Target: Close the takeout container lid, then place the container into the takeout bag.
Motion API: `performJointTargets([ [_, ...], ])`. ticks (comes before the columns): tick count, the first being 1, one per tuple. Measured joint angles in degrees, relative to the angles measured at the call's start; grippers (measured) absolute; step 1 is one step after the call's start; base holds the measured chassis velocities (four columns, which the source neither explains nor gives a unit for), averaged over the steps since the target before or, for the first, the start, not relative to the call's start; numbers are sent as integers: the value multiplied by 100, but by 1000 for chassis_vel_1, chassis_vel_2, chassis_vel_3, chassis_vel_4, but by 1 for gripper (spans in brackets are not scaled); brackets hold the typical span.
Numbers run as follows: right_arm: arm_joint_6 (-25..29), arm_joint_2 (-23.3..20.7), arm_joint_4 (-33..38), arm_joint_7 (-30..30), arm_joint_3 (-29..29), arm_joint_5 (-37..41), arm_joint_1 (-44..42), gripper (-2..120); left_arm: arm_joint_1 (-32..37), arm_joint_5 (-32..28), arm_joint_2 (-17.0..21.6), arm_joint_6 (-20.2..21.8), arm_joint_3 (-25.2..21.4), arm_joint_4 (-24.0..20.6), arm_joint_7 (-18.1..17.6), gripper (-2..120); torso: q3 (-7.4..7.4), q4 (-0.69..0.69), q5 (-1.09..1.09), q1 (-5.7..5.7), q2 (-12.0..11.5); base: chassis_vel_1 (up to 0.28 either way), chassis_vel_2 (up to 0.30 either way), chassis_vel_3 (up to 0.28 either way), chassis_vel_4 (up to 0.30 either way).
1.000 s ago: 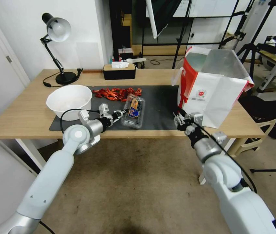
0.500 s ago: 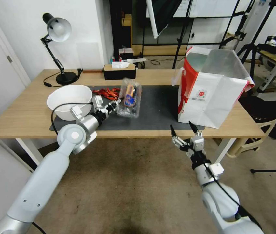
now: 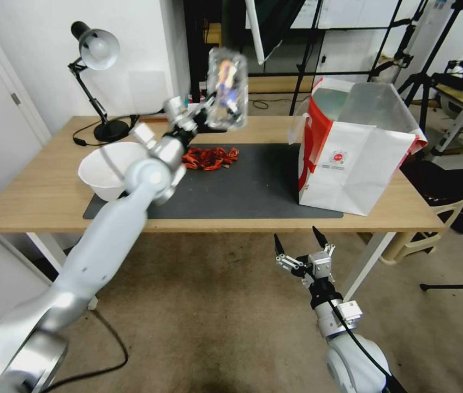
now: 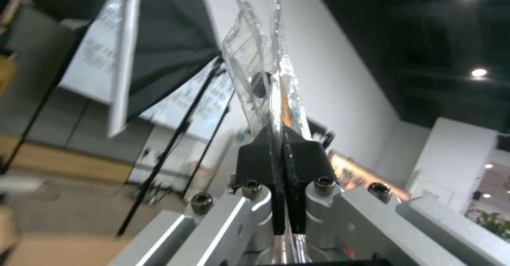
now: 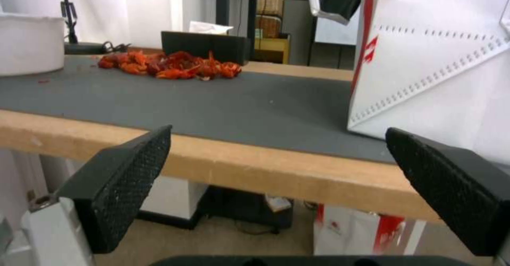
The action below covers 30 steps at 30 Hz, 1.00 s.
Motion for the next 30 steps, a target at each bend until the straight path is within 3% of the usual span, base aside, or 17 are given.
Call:
performJointTargets([
  [4, 10, 73, -25, 8, -7, -53, -37, 100, -578, 140, -331, -194, 386, 316, -50, 0, 0, 0, 2, 0, 0, 0, 0, 0, 0],
  [7, 30, 154, -100, -15, -31, -122, -91, 100, -1480, 247, -899, -287, 716, 982, -105, 0, 0, -1, 3, 0, 0, 0, 0, 0, 0],
  [8, 30, 154, -100, -15, -31, -122, -91, 100, -1480, 247, -899, -287, 716, 982, -105, 0, 0, -1, 3, 0, 0, 0, 0, 0, 0],
  [12, 32, 215, -133, -23, -46, -130, -85, 100, -2271, 275, -1516, -337, 1089, 1603, -51, 0, -1, 1, 4, 0, 0, 0, 0, 0, 0],
  [19, 25, 212, -135, -34, -5, -115, -104, 100, -2483, 494, -2143, -332, 1483, 1783, 161, 0, -1, 1, 3, 0, 0, 0, 0, 0, 0],
  [25, 27, 209, -133, -36, 32, -104, -156, 100, -2507, 770, -2337, -393, 1853, 1874, 351, 0, -1, 1, 3, 0, 0, 0, 0, 0, 0],
  [30, 38, 210, -137, -39, 62, -92, -178, 100, -2542, 1372, -2534, -646, 2354, 2184, 617, 0, -1, 0, 3, 0, 0, 0, 0, 0, 0],
])
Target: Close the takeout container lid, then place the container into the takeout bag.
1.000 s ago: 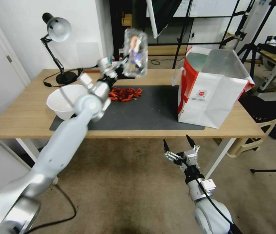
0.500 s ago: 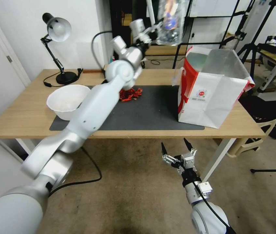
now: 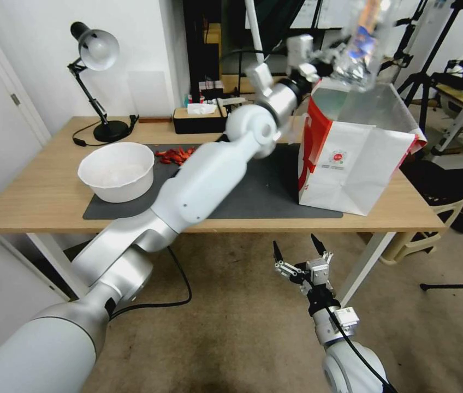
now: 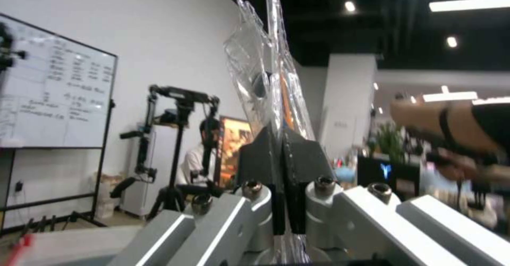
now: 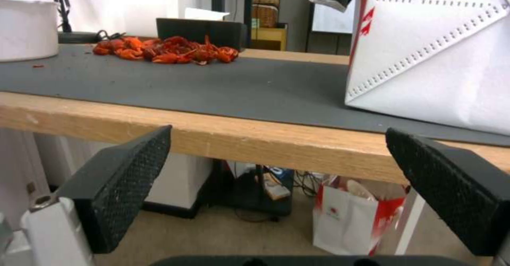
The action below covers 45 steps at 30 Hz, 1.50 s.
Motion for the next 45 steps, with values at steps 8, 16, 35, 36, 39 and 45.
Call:
performJointTargets([
  [8, 6, 5, 1, -3, 4, 6, -3, 100, -26, 652, -96, -291, 507, 346, 135, 0, 0, 2, -1, 0, 1, 0, 0, 0, 0],
  [16, 16, -4, -31, -3, 9, 18, 11, 100, 14, 702, -65, -287, 526, 321, 105, 17, 0, 2, -2, 0, 1, 0, 0, 0, 0],
  [35, 9, 58, -25, -5, 7, 4, 10, 100, 289, 581, 658, -163, 287, -343, -337, 87, 0, 2, -2, 0, 1, 0, 0, 0, 0],
  [36, 9, 58, -25, -5, 7, 4, 10, 100, 289, 581, 658, -163, 287, -343, -337, 87, 0, 2, -2, 0, 1, 0, 0, 0, 0],
  [39, 9, 64, -13, -5, 18, -7, -6, 100, 456, 575, 907, -47, 109, -714, -538, 99, 0, 1, -3, 0, 1, 0, 0, 0, 0],
  [45, -5, 74, 40, 16, 27, -48, -18, 100, 1003, 704, 1418, 191, -336, -1554, -992, 100, 0, 1, -3, 0, 1, 0, 0, 0, 0],
])
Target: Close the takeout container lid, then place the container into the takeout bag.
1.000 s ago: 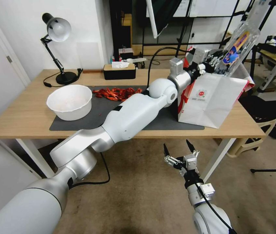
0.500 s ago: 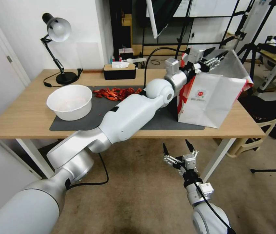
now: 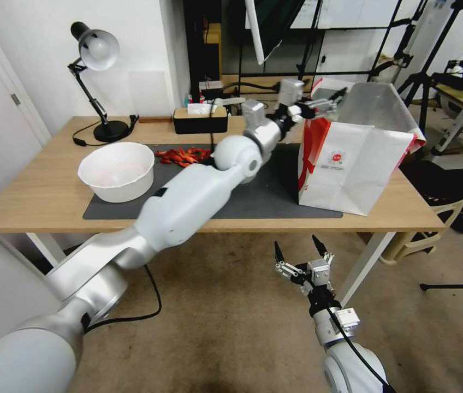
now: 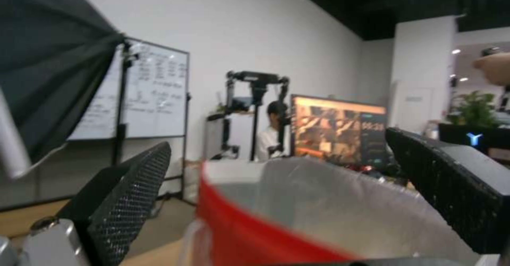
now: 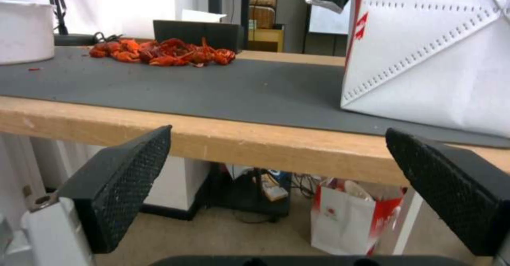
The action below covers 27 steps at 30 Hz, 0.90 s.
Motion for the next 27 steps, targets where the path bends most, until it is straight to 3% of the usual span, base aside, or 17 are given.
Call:
performJointTargets([
  [3, -5, -6, 47, 11, 30, -54, -10, 100, 645, 279, 428, 97, -348, -560, -106, 100, 0, 0, 0, -1, 0, 0, 0, 0, 0],
  [12, 55, -48, 159, 32, 62, -122, -73, 100, 2290, 594, 1356, 101, -1225, -1619, -94, 100, -1, 1, 2, 0, 1, 0, 0, 0, 0],
  [14, 57, -95, 211, 45, 42, -160, -79, 100, 3120, 790, 1741, -7, -1696, -2059, -19, 100, -1, 0, 0, 0, 0, 0, 0, 0, 0],
  [15, 57, -95, 211, 45, 42, -160, -79, 100, 3120, 790, 1741, -7, -1696, -2059, -19, 100, -1, 0, 0, 0, 0, 0, 0, 0, 0],
  [17, 57, -125, 242, 45, 18, -181, -70, 100, 3825, 969, 1938, -102, -2119, -2377, 24, 100, -1, 5, -1, -1, 0, 0, 0, 0, 0],
  [20, 57, -148, 272, 52, 19, -195, -78, 100, 4359, 1197, 2041, -255, -2453, -2583, 44, 100, -1, 3, 2, -1, 1, 0, 0, 0, 0],
  [21, 59, -164, 299, 79, 18, -216, -88, 100, 4820, 1403, 2072, -356, -2720, -2720, 43, 100, -1, -2, 1, -1, 1, 0, 0, 0, 0],
  [27, 83, -166, 411, 169, 55, -256, -151, 100, 6125, 2049, 1831, -709, -3421, -2949, -44, 100, -1, 0, 1, 0, 1, 0, 0, 0, 0],
])
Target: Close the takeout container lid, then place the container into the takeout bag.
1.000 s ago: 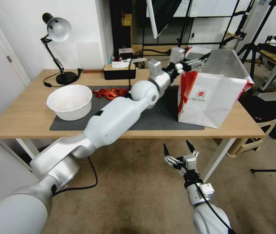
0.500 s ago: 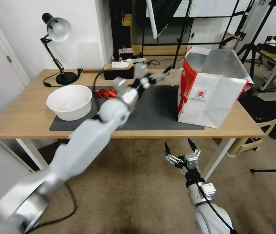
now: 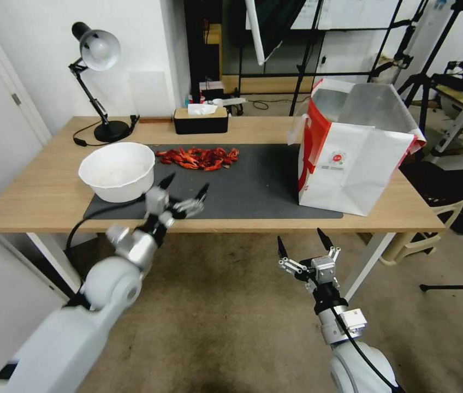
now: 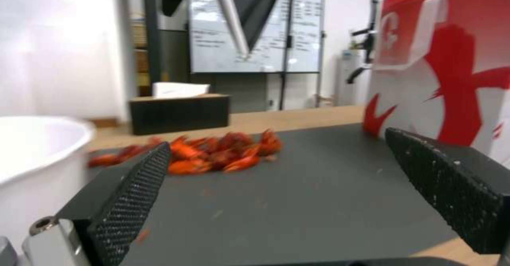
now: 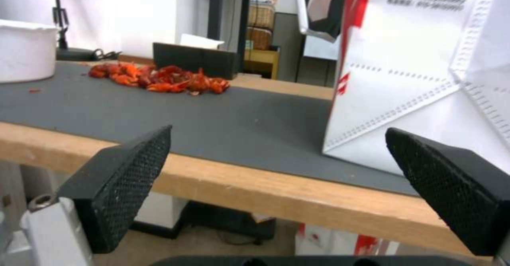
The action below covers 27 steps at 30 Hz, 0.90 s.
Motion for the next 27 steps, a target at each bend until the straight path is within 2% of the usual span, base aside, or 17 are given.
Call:
performJointTargets([
  [1, 0, 0, 0, 0, 0, 0, 0, 100, 0, 0, 0, 0, 0, 0, 0, 100, 0, 0, 0, 0, 0, 0, 0, 0, 0],
  [3, 39, -17, 50, 26, 41, 35, -16, 100, 451, 207, -190, -308, -260, -11, 12, 100, 1, 0, 0, 0, 0, 0, 0, 0, 0],
  [8, 96, -53, 90, 53, 85, 158, -19, 100, 904, 375, -407, -567, -501, -22, 43, 100, 1, -1, 2, 0, 0, 0, 0, 0, 0],
  [10, 95, -102, 121, 87, 116, 297, -30, 100, 1266, 473, -619, -788, -670, -15, 52, 100, 0, 1, 2, 0, 0, 0, 0, 0, 0],
  [12, 95, -141, 120, 110, 137, 414, -31, 100, 1486, 684, -800, -1078, -783, 94, 55, 100, 1, 0, 1, 0, -1, 0, 0, 0, 0],
  [16, 79, -174, 83, 160, 139, 599, -31, 100, 1718, 928, -1020, -1392, -882, 250, -8, 100, 1, 0, 1, 0, -1, 0, 0, 0, 0],
  [27, 239, -53, -180, 257, 92, 578, 28, 100, 1826, 1232, -1287, -1624, -1079, 550, -173, 100, 1, 0, 1, 1, -1, 0, 0, 0, 0],
])
